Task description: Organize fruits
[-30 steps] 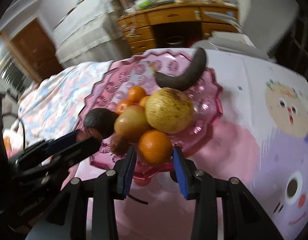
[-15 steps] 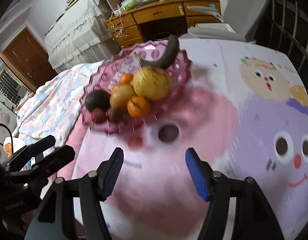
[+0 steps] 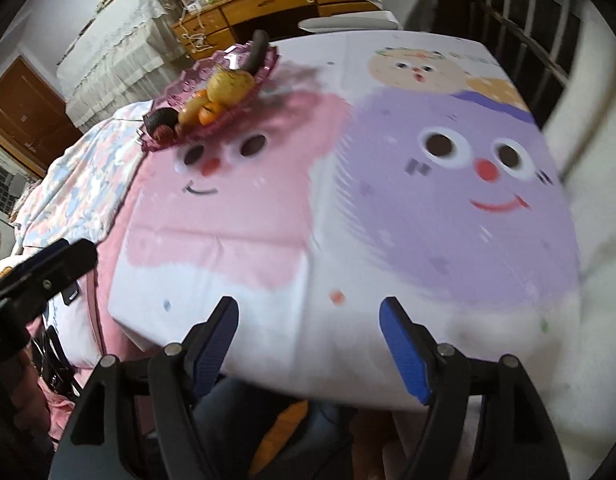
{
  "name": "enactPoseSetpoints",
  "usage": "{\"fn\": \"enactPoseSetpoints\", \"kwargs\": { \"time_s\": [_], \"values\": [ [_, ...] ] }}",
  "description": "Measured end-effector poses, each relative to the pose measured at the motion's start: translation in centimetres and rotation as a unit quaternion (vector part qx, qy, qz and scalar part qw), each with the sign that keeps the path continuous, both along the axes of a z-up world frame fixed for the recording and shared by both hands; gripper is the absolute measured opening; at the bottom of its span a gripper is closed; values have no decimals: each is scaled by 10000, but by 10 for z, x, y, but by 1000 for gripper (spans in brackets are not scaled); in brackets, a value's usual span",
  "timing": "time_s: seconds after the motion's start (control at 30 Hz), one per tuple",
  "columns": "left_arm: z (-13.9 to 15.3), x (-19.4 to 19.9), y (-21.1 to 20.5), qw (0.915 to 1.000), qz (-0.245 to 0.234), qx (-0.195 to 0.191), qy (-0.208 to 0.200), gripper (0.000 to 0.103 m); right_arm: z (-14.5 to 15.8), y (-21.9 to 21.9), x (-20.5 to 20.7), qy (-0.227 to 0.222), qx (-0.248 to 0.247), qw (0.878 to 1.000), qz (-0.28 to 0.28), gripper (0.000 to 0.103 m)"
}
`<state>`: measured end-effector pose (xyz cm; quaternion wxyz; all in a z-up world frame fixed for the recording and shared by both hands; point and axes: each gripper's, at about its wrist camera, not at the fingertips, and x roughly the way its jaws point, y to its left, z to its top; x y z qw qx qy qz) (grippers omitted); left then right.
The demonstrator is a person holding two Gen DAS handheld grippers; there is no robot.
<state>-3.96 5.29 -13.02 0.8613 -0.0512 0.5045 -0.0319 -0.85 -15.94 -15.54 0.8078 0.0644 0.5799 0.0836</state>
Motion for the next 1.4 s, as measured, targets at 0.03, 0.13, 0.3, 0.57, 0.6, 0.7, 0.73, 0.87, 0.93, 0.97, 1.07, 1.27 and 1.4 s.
{"fn": "enactPoseSetpoints", "kwargs": {
  "time_s": [0.03,0.13,0.3,0.57,0.6,0.7,0.73,0.87,0.93,0.97,1.07,1.27,1.4],
  "values": [
    [4,-4,-3,10000,-69,-15,-9,92,4,-5,-8,20,-26,10000,-36,74],
    [21,-17,-12,9998,-173,67,-44,92,20,-15,-23,-34,-187,9998,-69,74],
    [55,-28,-26,9987,-288,373,-172,92,61,-25,-42,-204,-293,9993,-110,81],
    [105,-37,-50,9971,-558,368,-375,92,117,-15,-61,-288,-474,9983,175,87],
    [110,-39,-53,9967,-548,424,-431,92,124,-13,-64,-306,-452,9982,237,87],
    [120,-44,-57,9962,-461,544,-507,94,137,-9,-71,-309,-356,9985,293,90],
    [122,-46,-58,9963,-407,555,-521,95,141,-10,-73,-286,-306,9988,252,91],
    [120,-52,-57,9970,-209,548,-513,97,146,-13,-78,-389,-278,9988,57,91],
    [116,-54,-55,9974,-50,568,-445,97,145,-18,-82,-456,-264,9985,-165,91],
    [114,-54,-54,9976,9,551,-419,97,144,-19,-84,-466,-243,9983,-234,91],
    [107,-54,-52,9981,142,491,-333,97,141,-21,-88,-499,-248,9979,-324,91],
    [107,-57,-56,9969,242,594,-448,102,146,-16,-90,-799,-366,9958,-261,102],
    [108,-57,-57,9963,327,639,-469,102,144,-20,-89,-769,-373,9957,-357,103]
  ]
}}
